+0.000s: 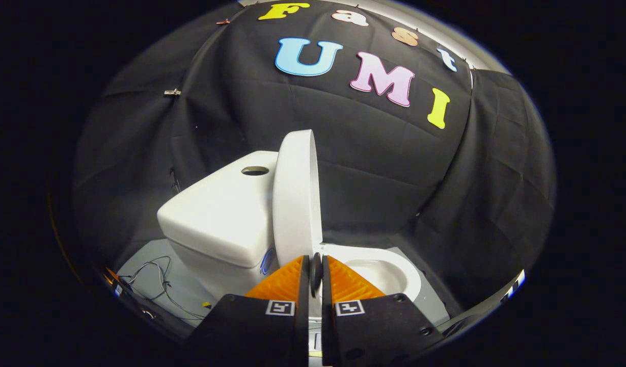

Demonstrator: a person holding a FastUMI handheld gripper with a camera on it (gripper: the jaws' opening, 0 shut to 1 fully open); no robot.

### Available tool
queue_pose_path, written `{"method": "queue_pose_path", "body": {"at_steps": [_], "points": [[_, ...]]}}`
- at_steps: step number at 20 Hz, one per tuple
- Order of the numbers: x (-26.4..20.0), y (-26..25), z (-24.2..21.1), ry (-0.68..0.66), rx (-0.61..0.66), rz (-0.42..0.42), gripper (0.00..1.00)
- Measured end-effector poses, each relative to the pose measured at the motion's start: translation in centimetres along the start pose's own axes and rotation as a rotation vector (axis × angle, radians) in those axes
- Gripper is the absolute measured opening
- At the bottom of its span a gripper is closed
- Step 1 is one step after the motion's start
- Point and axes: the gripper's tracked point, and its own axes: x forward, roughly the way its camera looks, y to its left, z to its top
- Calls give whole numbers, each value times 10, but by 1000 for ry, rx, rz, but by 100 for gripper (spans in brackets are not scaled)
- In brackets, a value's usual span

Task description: Open the toilet lid.

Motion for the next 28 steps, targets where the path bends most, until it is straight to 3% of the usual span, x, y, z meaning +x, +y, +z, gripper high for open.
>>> {"method": "queue_pose_path", "body": {"at_steps": [2,4,8,9,13,19,28], "points": [[2,5,0,-2,-4,20,18],[0,10,0,-10,-2,48,30],[-7,15,1,-18,-58,62,66],[-10,14,5,-37,-66,65,65],[-26,6,28,-116,-86,47,99],[-51,1,50,-144,-21,108,99],[-91,-58,115,-245,86,144,99]]}}
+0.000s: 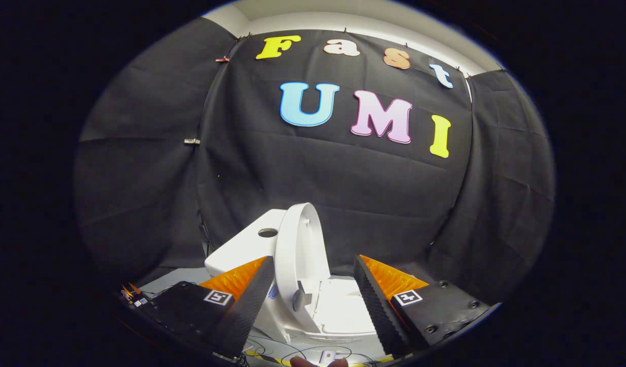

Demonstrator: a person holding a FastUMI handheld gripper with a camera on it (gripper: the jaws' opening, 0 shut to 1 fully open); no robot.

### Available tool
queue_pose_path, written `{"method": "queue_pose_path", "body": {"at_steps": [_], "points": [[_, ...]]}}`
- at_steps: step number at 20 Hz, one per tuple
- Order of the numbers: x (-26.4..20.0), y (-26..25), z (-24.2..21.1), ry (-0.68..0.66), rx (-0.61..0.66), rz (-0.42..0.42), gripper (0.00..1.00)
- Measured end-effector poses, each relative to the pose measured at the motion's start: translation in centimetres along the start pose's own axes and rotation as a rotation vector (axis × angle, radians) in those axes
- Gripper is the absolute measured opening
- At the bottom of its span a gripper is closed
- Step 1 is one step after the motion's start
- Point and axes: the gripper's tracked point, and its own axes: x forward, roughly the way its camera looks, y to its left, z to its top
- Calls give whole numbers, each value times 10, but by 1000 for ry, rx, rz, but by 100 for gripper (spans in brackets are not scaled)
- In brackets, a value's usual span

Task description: Open the toilet lid.

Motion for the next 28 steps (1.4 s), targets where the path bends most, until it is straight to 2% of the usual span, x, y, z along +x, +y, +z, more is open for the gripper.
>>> {"method": "queue_pose_path", "body": {"at_steps": [6,14,21,28], "points": [[-19,-57,46,-73,56,-29,98],[-43,-134,78,-151,120,-69,98],[-72,-198,87,-204,147,-128,98],[-79,-248,90,-212,154,-191,100]]}}
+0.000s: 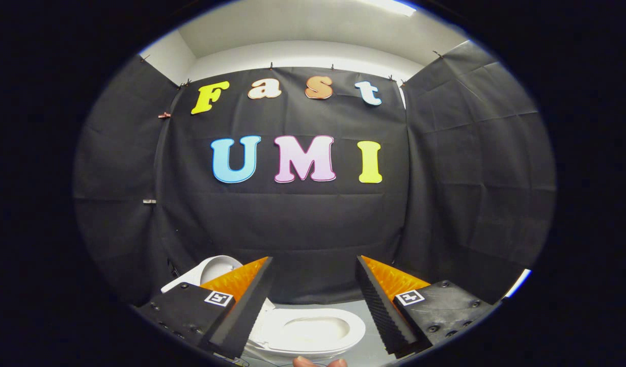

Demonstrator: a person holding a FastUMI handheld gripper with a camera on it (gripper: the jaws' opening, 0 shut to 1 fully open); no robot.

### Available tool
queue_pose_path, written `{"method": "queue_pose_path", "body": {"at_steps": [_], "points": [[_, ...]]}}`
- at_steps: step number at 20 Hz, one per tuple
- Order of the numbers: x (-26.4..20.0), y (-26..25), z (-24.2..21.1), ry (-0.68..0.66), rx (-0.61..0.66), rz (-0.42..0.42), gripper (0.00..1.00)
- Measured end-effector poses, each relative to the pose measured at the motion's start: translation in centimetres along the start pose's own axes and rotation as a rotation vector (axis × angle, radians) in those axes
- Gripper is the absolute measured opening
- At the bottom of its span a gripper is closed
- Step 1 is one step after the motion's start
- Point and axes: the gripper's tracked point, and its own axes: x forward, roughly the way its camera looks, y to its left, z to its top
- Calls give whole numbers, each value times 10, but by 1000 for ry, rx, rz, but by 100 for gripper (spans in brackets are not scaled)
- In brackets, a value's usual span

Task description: Open the toilet lid.

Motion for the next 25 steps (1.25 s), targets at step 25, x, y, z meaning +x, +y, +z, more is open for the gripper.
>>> {"method": "queue_pose_path", "body": {"at_steps": [25], "points": [[-5,15,-5,22,-17,-1,99]]}}
